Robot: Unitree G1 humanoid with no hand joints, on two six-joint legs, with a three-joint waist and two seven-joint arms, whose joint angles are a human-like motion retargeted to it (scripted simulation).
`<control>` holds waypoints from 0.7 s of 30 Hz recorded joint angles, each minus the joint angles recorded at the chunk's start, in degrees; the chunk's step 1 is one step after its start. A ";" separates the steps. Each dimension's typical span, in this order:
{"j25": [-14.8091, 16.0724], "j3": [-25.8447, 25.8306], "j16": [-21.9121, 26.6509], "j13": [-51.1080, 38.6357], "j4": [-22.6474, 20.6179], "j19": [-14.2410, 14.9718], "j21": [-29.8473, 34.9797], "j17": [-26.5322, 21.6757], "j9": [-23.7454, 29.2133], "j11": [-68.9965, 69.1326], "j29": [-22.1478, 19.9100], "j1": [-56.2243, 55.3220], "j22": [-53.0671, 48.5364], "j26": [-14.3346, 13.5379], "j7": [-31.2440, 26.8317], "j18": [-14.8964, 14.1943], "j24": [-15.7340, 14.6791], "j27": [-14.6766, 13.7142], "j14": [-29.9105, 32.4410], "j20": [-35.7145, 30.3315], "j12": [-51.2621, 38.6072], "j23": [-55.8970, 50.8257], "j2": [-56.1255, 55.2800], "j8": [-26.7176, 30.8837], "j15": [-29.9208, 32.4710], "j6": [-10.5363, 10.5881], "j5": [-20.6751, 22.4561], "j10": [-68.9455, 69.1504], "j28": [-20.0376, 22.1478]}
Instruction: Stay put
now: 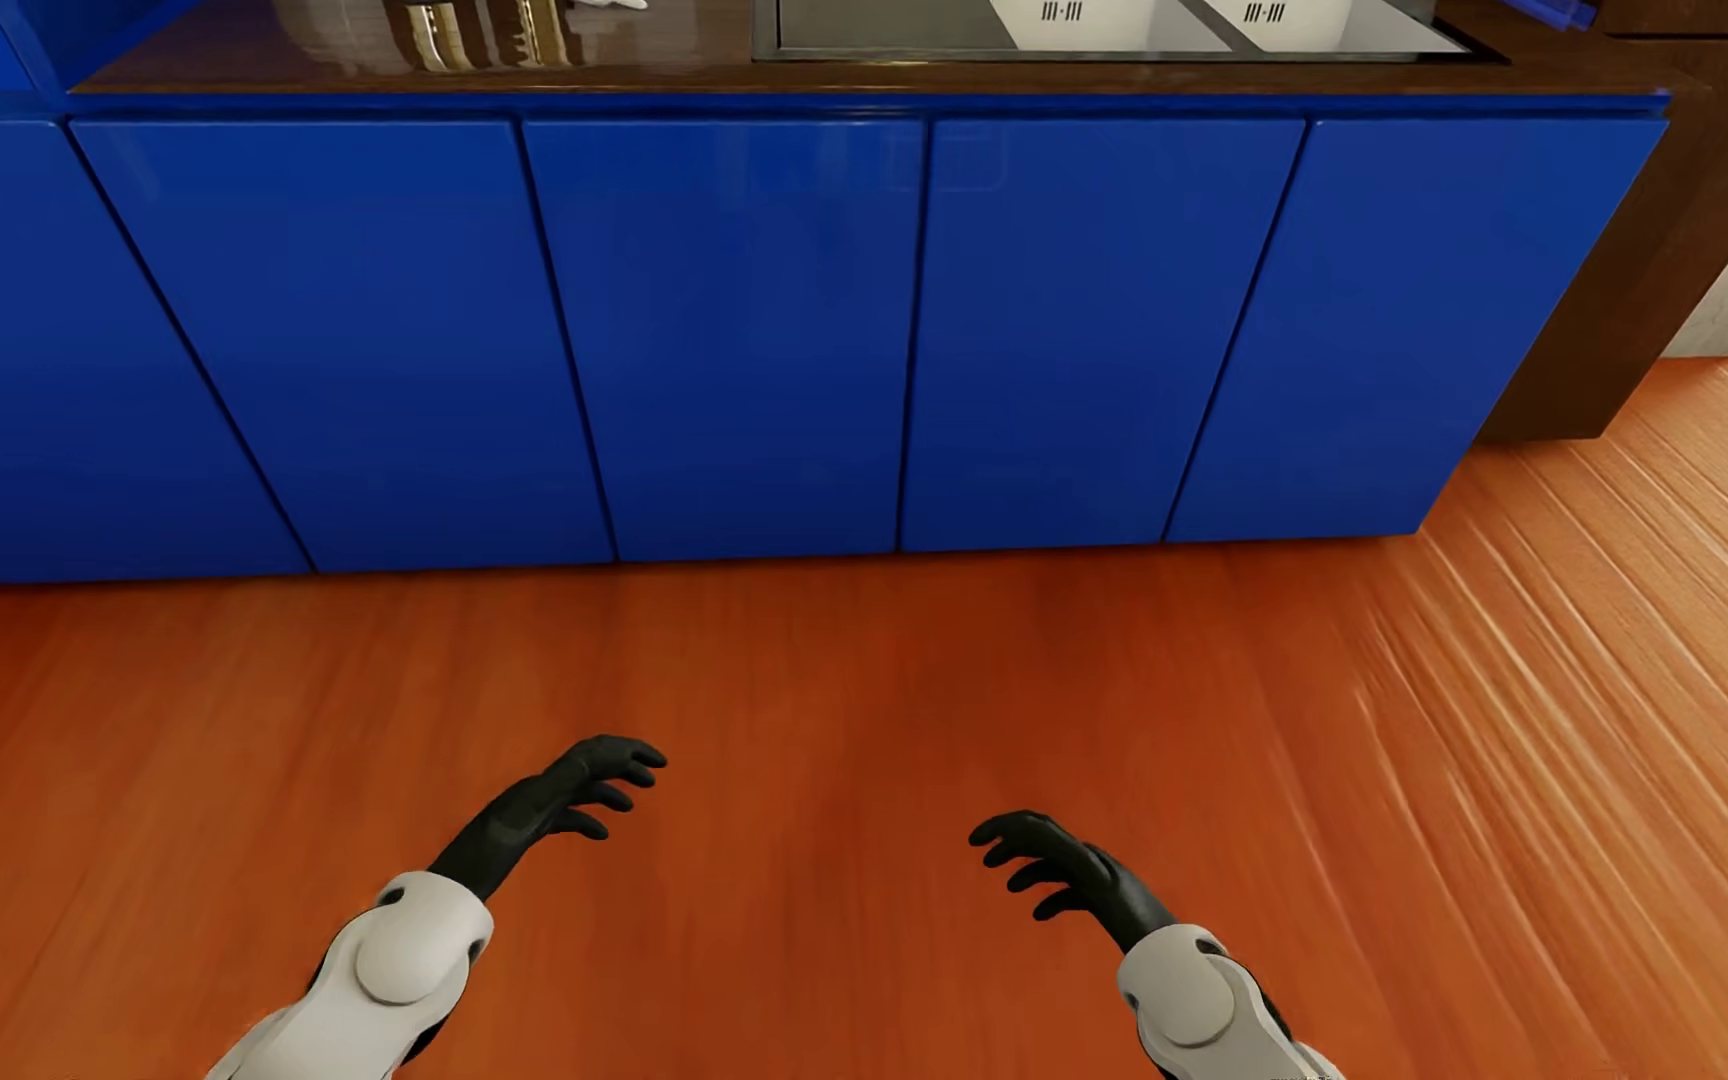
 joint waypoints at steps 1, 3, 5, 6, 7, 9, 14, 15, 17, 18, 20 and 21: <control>0.00 -0.12 -0.56 -0.54 0.12 0.00 0.80 0.38 0.40 -0.09 0.00 -0.15 1.75 0.00 0.00 0.00 0.00 0.00 0.09 -0.97 -0.59 0.95 0.10 0.00 0.02 0.24 0.17 0.14 0.00; 0.00 0.44 -1.12 -1.13 0.43 0.00 2.56 0.92 0.36 0.11 0.00 -0.02 4.84 0.00 0.00 0.00 0.00 0.00 -0.08 -3.84 -1.61 3.71 -0.03 0.00 -0.21 0.51 0.52 0.01 0.00; 0.00 0.67 -1.25 -2.38 0.09 0.00 4.42 1.54 0.59 0.37 0.00 0.22 7.04 0.00 0.00 0.00 0.00 0.00 -0.42 -6.22 -2.85 7.18 -0.03 0.00 -0.46 0.27 0.16 -0.08 0.00; 0.00 0.40 -1.59 -3.01 0.29 0.00 5.47 1.65 0.84 0.08 0.00 0.10 8.72 0.00 0.00 0.00 0.00 0.00 -0.32 -7.12 -3.59 8.32 0.12 0.00 -0.35 0.47 0.32 0.00 0.00; 0.00 0.47 -1.91 -3.62 0.18 0.00 6.71 1.90 1.01 0.23 0.00 0.34 9.98 0.00 0.00 0.00 0.00 0.00 -0.47 -8.06 -4.10 10.10 0.23 0.00 -0.43 0.45 0.22 -0.02 0.00; 0.00 0.45 -2.59 -3.96 0.18 0.00 6.85 2.75 1.14 -0.05 0.00 0.16 11.98 0.00 0.00 0.00 0.00 0.00 -0.55 -8.58 -4.72 12.21 0.26 0.00 -0.23 0.43 0.25 0.03 0.00; 0.00 0.99 -4.04 -1.54 -0.07 0.00 0.97 6.11 1.12 -0.06 0.00 0.37 12.55 0.00 0.00 0.00 0.00 0.00 -1.25 -5.20 -2.45 13.94 -0.21 0.00 -0.17 -0.11 -0.07 -0.53 0.00; 0.00 1.03 -4.29 -1.13 -0.03 0.00 0.78 6.35 1.10 0.10 0.00 0.19 12.50 0.00 0.00 0.00 0.00 0.00 -1.15 -4.70 -2.07 13.94 -0.45 0.00 -0.38 -0.11 -0.14 -0.48 0.00; 0.00 1.19 -4.45 -0.35 0.06 0.00 0.66 6.49 1.35 0.89 0.00 0.45 12.27 0.00 0.00 0.00 0.00 0.00 -0.98 -4.18 -1.32 13.94 -0.41 0.00 -0.89 -0.08 -0.03 -0.53 0.00; 0.00 1.29 -4.50 -0.07 0.09 0.00 1.01 6.32 1.36 1.04 0.00 0.47 12.26 0.00 0.00 0.00 0.00 0.00 -0.90 -4.08 -1.06 13.67 -0.48 0.00 -0.92 -0.12 -0.09 -0.52 0.00; 0.00 1.38 -4.39 0.47 0.10 0.00 0.67 6.39 1.34 0.74 0.00 0.40 12.03 0.00 0.00 0.00 0.00 0.00 -0.96 -3.51 -0.65 13.14 -0.50 0.00 -0.85 -0.28 -0.03 -0.49 0.00; 0.00 1.45 -4.31 0.72 0.04 0.00 0.41 6.35 1.34 1.01 0.00 0.22 11.70 0.00 0.00 0.00 0.00 0.00 -0.94 -3.25 -0.51 12.68 -0.69 0.00 -0.88 -0.42 -0.06 -0.46 0.00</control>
